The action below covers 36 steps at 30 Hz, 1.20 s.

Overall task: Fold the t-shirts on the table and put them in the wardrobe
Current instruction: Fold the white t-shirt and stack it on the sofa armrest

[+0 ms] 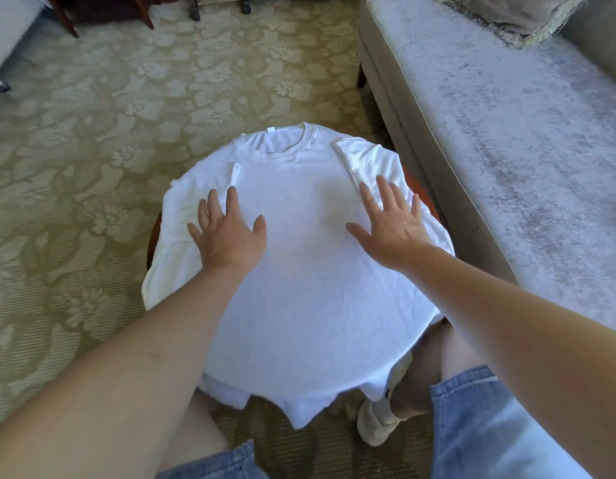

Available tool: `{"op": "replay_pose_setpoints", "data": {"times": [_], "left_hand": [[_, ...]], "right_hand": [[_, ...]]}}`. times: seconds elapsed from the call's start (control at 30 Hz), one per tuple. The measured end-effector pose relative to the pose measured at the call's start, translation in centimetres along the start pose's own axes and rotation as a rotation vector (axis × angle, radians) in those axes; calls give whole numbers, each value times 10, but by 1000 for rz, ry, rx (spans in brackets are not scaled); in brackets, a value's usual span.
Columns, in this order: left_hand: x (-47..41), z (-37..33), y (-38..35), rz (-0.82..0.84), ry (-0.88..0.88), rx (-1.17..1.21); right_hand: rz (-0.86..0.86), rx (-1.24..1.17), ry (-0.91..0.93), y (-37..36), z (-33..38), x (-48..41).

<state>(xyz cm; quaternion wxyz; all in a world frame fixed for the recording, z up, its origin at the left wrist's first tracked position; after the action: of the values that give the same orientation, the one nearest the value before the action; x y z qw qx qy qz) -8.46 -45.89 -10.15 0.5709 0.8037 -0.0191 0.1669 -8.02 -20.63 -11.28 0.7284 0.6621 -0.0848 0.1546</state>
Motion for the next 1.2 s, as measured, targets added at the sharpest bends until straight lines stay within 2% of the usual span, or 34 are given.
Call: {"op": "replay_pose_setpoints", "data": {"times": [0.17,0.33,0.43,0.63,0.8,1.1,1.2], "left_hand": [[66,35,6,97,76,11],[97,66,6,158,154,87],[102,76,-1,143,218,208],[106,104,-18,109,369,502],[103,117,-22,149,337,607],[110,135,-31,142,301,744],[114,134,-32,142,336,794]], "right_hand": [[65,34,4,-20,-25,74],[103,-157,-128,-35,-48,113],[92,-355,-180,-35,-55,116],[-3,-958,-302,-39,-67,106],[-45,-1292,-347,-56,-76,99],[-52,-1297,-302,-64,-71,103],[-24,-1300,-298,-72,-74,106]]}}
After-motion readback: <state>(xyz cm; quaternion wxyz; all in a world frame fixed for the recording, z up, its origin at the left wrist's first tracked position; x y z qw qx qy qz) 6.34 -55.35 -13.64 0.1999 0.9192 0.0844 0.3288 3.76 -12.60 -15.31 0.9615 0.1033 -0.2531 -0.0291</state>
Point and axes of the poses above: each hand's wrist, its own x-axis away from the middle knuckle, its own y-axis out of the back of the hand, z = x × y, the point moved 3 cm from there along -x, towards the middle knuckle, and after that the axes turned 14 degrees about z, right-handed, at the moved point
